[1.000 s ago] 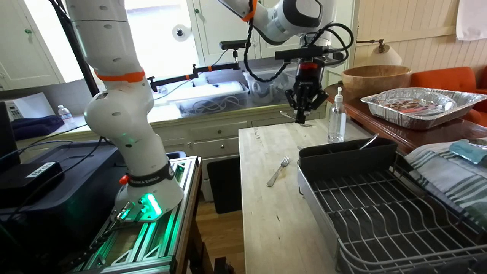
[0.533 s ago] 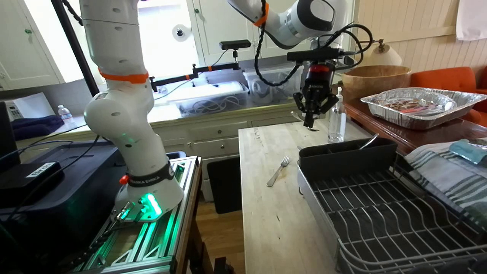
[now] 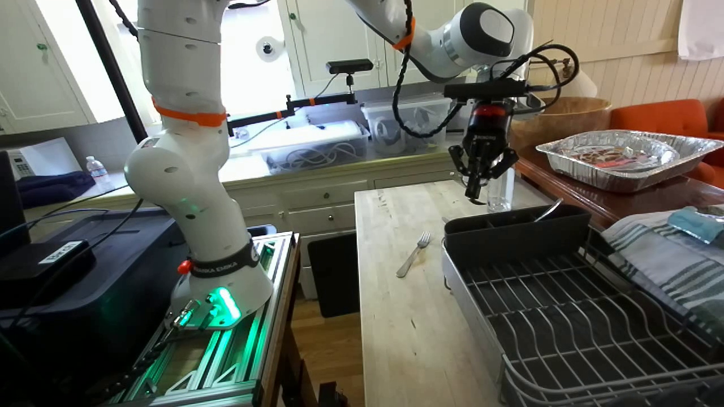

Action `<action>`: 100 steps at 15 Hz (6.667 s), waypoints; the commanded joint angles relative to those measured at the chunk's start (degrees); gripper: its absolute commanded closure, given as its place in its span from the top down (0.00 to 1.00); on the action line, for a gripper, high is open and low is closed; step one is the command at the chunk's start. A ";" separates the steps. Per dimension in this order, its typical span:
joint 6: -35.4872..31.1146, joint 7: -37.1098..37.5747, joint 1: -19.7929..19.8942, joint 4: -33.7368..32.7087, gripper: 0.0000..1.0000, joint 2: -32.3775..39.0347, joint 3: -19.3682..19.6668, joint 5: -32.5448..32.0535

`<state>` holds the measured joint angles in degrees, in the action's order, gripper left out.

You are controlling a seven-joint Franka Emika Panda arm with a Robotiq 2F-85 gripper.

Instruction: Pick up the spoon and place it in the cutlery provision on the drying rack

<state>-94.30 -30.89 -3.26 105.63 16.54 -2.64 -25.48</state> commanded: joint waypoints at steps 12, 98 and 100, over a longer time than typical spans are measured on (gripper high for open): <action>7.75 -3.72 -0.41 -14.65 0.02 13.10 -0.34 -4.61; -31.20 27.67 -5.18 21.60 1.00 -16.35 -5.51 13.51; -33.20 29.16 -5.01 24.87 1.00 -18.80 -5.28 15.75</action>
<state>-123.30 -4.09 -8.89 123.27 3.38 -8.09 -13.62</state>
